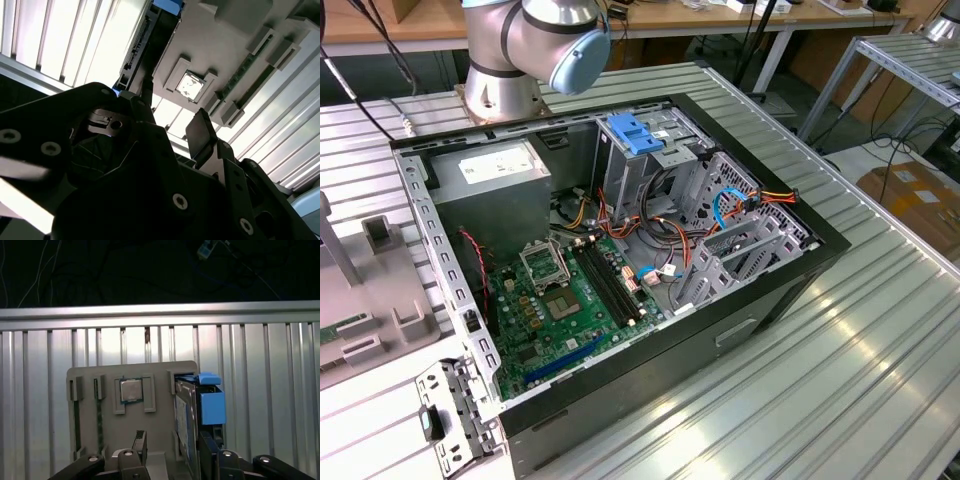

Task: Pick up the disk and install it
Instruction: 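Pick up the disk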

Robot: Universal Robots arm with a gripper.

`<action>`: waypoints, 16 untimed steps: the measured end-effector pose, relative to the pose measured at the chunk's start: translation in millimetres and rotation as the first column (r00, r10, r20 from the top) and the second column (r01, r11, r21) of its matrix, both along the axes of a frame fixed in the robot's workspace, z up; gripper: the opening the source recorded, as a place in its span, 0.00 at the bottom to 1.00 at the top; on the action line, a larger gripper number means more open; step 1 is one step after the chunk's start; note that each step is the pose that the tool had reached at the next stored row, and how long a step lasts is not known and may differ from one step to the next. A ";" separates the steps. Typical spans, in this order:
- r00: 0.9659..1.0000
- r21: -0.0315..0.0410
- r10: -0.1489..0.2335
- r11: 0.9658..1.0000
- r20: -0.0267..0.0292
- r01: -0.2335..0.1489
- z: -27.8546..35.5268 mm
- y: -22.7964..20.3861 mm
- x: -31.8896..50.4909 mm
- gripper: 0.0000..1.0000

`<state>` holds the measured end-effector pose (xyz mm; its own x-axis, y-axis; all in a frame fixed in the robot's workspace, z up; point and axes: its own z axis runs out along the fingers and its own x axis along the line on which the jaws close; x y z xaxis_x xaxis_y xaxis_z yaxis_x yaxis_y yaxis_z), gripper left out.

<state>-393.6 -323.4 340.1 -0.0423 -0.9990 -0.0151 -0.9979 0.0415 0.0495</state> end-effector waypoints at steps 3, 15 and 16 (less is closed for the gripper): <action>1.000 0.000 0.000 1.000 0.000 0.000 -1.4 1.4 0.0 0.54; 1.000 0.004 0.003 1.000 0.000 -0.003 -6.5 18.7 -0.5 0.54; 1.000 0.005 0.012 1.000 0.000 -0.012 -6.7 19.9 -0.5 0.54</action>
<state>-394.2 -303.4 333.4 -0.0304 -0.9993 -0.0200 -0.9983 0.0293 0.0499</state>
